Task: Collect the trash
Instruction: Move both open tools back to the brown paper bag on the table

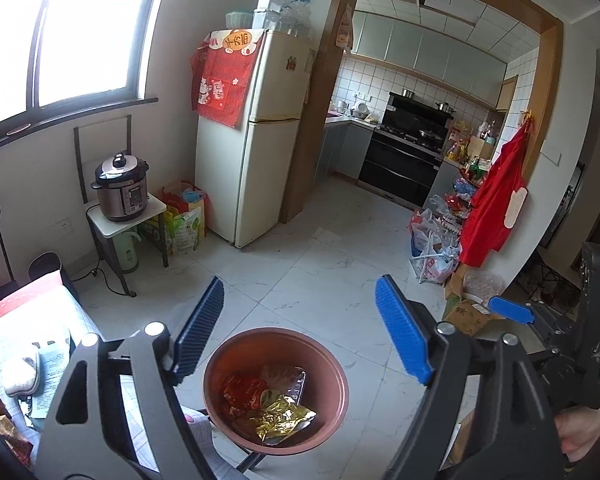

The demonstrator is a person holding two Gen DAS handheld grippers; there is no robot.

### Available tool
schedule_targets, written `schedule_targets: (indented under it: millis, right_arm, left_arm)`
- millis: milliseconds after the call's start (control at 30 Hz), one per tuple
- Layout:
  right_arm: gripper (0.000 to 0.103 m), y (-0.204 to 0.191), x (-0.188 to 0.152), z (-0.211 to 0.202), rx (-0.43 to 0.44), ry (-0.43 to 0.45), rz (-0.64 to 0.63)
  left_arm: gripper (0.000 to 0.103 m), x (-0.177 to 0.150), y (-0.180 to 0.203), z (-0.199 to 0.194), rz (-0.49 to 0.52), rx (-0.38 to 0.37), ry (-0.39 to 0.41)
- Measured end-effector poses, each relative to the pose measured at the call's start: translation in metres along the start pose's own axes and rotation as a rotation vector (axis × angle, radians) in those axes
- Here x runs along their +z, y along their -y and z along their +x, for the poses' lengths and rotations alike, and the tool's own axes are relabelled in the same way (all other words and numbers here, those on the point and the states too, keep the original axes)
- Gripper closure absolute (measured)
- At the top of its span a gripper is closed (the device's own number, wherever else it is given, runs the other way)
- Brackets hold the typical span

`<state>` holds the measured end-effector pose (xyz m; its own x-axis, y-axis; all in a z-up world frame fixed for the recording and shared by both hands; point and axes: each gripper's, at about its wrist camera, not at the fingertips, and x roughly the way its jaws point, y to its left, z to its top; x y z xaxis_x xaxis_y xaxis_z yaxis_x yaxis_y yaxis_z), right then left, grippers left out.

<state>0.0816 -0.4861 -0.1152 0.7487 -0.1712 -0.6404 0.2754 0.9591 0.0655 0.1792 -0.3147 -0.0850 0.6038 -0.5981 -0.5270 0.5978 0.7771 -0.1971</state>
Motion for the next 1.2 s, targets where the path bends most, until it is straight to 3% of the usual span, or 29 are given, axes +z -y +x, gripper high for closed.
schedule_targets:
  millis: [200, 267, 633, 1000, 1200]
  right_arm:
    - [0.005, -0.016, 0.000, 0.000, 0.025, -0.007, -0.016]
    - [0.005, -0.022, 0.001, 0.002, 0.032, -0.012, -0.022]
    - [0.006, -0.082, -0.001, 0.013, 0.109, -0.044, -0.057]
    - [0.006, -0.186, -0.007, 0.025, 0.212, -0.085, -0.180]
    - [0.006, -0.246, -0.014, 0.031, 0.260, -0.118, -0.268]
  left_arm:
    - [0.016, -0.004, -0.023, -0.026, -0.026, 0.049, 0.012]
    - [0.009, -0.007, -0.033, -0.038, -0.039, 0.070, 0.015]
    - [0.006, -0.039, -0.119, -0.127, -0.134, 0.236, 0.028]
    - [0.006, -0.114, -0.234, -0.252, -0.312, 0.504, 0.053]
    - [0.006, -0.171, -0.296, -0.325, -0.474, 0.658, 0.079]
